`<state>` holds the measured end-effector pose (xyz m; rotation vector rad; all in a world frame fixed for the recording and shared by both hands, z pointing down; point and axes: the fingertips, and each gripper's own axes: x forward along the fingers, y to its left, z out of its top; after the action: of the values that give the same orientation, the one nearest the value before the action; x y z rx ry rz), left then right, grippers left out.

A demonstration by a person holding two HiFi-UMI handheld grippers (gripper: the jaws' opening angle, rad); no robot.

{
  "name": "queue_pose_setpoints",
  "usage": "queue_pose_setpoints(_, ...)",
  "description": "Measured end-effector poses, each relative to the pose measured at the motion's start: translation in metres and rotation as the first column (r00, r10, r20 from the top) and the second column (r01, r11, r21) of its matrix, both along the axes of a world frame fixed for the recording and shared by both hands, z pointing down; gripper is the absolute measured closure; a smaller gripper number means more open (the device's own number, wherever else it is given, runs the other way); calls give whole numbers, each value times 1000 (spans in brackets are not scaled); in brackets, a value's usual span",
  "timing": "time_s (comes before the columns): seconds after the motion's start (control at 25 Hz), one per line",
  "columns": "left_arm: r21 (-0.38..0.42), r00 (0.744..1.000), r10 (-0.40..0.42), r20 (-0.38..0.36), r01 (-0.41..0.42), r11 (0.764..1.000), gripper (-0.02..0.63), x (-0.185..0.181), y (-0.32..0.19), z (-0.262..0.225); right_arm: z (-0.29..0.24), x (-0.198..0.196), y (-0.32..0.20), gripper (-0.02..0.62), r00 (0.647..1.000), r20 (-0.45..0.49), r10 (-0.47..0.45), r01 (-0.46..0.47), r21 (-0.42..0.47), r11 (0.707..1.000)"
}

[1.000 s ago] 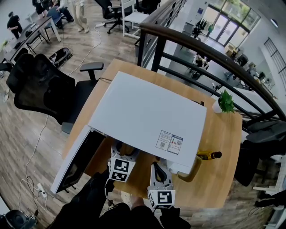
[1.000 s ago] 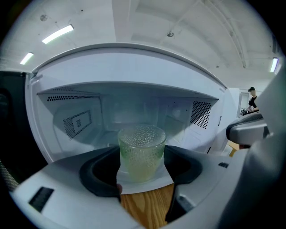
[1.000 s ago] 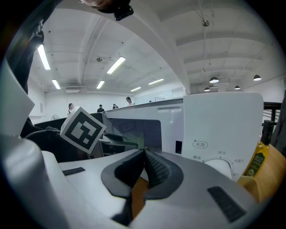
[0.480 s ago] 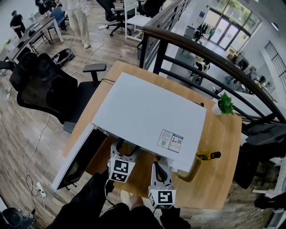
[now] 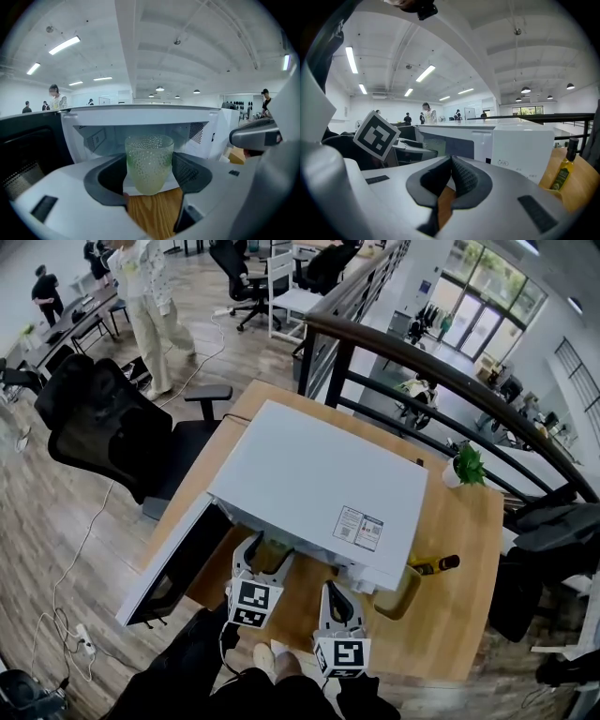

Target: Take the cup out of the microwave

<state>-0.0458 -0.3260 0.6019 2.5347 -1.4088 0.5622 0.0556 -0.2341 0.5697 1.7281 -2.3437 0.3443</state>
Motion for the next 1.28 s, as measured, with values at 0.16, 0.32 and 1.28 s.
queue_pose_setpoints(0.16, 15, 1000, -1, -2, 1, 1000, 302, -5, 17, -9, -8, -2, 11, 580, 1000, 2, 4, -4, 13, 1000)
queue_pose_setpoints(0.32, 31, 1000, -1, -1, 1, 1000, 302, -11, 35, -21, -18, -4, 23, 579, 1000, -1, 8, -8, 37, 999)
queue_pose_setpoints(1.28, 172, 999, -17, -42, 24, 985, 302, -63, 176, -119, -88, -25, 125, 580, 999, -33, 28, -22, 174, 985)
